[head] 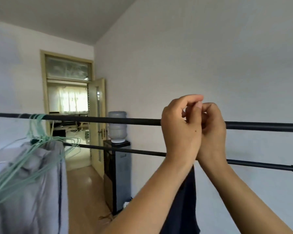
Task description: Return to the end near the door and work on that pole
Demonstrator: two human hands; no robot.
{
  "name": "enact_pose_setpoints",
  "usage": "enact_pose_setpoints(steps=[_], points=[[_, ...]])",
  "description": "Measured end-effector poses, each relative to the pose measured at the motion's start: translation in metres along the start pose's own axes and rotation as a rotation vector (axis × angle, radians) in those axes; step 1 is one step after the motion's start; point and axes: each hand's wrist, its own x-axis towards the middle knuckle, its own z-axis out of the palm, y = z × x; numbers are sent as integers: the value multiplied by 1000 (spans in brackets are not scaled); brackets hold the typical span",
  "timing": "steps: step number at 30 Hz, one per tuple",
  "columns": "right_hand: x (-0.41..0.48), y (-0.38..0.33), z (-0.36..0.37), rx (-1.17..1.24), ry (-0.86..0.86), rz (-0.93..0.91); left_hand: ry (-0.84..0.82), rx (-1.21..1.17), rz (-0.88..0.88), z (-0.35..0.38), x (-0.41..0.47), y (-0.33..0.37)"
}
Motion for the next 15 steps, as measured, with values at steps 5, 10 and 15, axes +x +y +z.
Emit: enact_pose_setpoints(steps=[5,10,15], points=[[-5,-22,94,75,-147,45,56,202,64,-93,40,-1],[-19,-36,181,60,-255,32,84,395,77,-181,68,-15],[-43,-43,257,35,-364,19,76,515,52,-265,83,-35]])
